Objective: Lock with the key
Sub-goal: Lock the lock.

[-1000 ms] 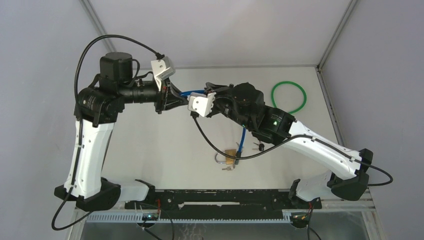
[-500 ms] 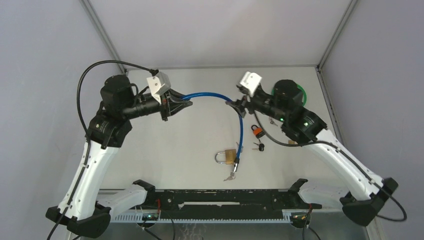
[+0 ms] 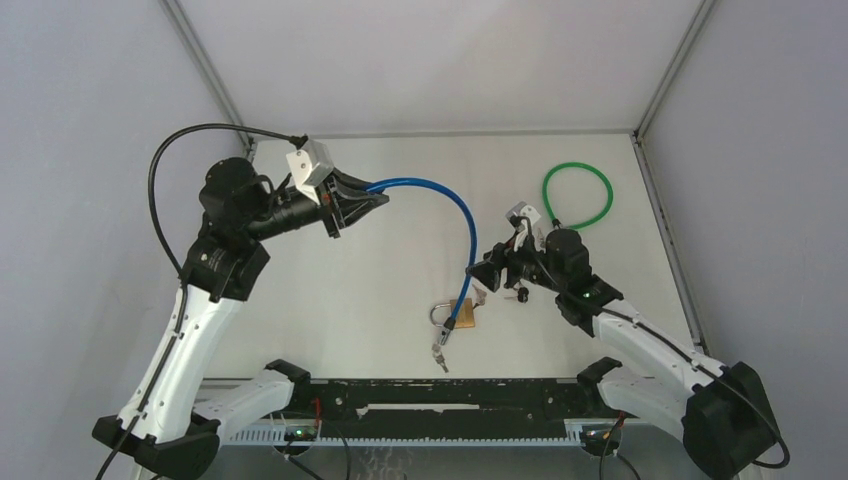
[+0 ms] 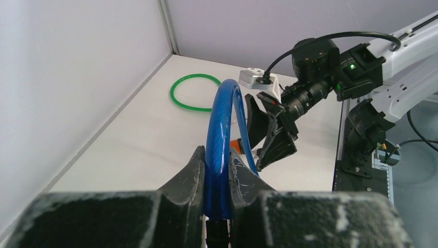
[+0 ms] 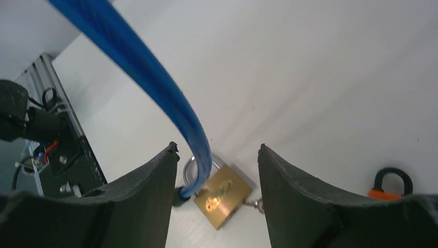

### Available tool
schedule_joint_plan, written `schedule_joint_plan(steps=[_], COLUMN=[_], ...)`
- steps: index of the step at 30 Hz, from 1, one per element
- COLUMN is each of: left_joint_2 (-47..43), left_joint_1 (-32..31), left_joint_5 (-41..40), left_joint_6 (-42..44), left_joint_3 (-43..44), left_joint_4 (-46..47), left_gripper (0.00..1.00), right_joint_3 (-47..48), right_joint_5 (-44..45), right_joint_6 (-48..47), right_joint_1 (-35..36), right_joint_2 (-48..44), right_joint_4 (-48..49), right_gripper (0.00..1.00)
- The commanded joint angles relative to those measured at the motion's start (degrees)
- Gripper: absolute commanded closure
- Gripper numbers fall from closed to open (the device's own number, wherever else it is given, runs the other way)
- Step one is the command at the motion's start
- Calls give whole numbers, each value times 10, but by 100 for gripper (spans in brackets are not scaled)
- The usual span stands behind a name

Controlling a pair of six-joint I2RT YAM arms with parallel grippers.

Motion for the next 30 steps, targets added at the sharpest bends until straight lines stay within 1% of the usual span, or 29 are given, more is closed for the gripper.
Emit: schedule_joint_plan(steps=[1,4,6,7,8,9,10,11,12,13,16,17,19,20,21,23,25,27,30], left_joint_2=[-22,-25,-25,-26,-30,-32,-33,-34,-36,-40,-59,-64,-75,-77,-79,-79,-76,-72,-66], left_joint_1=[-2,-2,-2,-2,-2,-2,-2,-3,-2,-1,3,5,14,19,25,36,39,38,38], left_joint_5=[-2,-1,-4,-6,-8,-11,-14,-15,-15,-15,-17,-22,-28,-27,-22,-5,12,35,39], left_joint_6=[-38,-46,-46,-57,-62,-66,-71,-75,-79,-82,-86,-87,-89,-88,-82,-57,-13,32,77], left_joint_3=[-13,-21,-23,-25,-28,-31,-34,-37,-43,-52,-92,-103,-112,-111,-105,-83,-51,-24,-5], left_joint_4=[77,88,95,100,103,107,108,108,108,109,124,126,117,109,99,68,21,-30,-84], left_gripper=[100,100,100,100,100,100,100,100,100,100,99,89,53,39,29,20,15,13,12], right_joint_3=[-1,0,0,0,0,0,0,4,11,21,56,68,94,108,124,165,213,270,368], right_joint_5=[35,5,16,18,17,12,6,1,-2,-4,10,15,26,30,37,51,69,89,141], right_joint_6=[79,107,120,122,123,126,131,136,143,149,156,151,132,122,112,87,55,4,-72], right_joint_1=[14,20,23,21,19,16,13,12,12,12,13,12,13,12,11,3,-7,-10,-7], right_joint_2=[35,81,103,109,114,116,117,116,111,102,62,43,8,-15,-30,-51,-58,-53,-30], right_joint_4=[178,245,254,253,253,256,267,273,274,271,232,207,147,116,86,12,-66,-143,-246], right_gripper=[36,35,35,37,45,57,73,86,95,100,100,100,100,100,100,100,100,100,100])
